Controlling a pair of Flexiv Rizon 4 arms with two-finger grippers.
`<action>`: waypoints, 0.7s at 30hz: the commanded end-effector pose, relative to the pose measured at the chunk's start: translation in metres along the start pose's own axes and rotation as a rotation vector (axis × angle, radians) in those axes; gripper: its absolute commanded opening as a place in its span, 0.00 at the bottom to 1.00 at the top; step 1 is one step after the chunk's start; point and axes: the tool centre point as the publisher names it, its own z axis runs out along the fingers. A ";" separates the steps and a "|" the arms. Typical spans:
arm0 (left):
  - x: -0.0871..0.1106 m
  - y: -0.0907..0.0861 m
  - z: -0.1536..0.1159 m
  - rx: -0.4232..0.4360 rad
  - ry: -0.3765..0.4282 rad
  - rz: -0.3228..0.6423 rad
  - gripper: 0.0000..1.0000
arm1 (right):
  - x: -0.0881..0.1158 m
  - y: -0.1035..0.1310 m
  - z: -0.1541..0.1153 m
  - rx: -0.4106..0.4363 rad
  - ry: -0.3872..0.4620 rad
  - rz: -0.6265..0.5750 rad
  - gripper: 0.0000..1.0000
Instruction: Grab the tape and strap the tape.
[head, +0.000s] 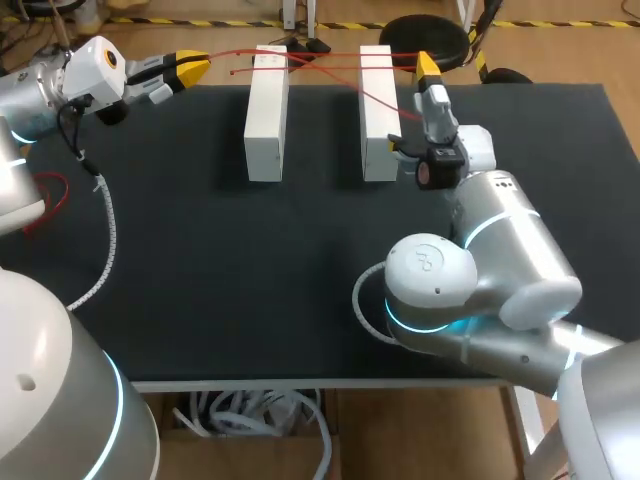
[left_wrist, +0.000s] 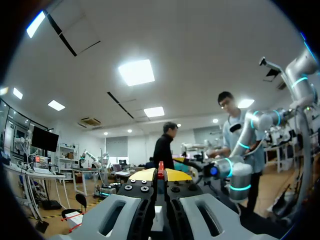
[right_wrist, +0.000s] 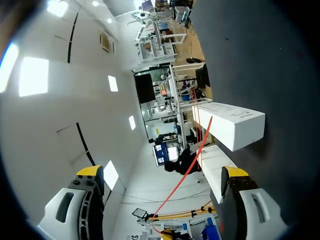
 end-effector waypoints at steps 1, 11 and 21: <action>0.000 0.001 0.000 0.001 0.000 0.001 0.00 | -0.003 -0.001 0.005 -0.004 -0.010 0.001 1.00; 0.000 0.001 0.000 0.001 0.000 0.001 0.00 | -0.014 -0.004 0.022 0.013 -0.033 0.028 1.00; 0.000 0.001 0.000 0.001 0.000 0.001 0.00 | -0.019 -0.011 0.028 0.020 -0.025 0.086 1.00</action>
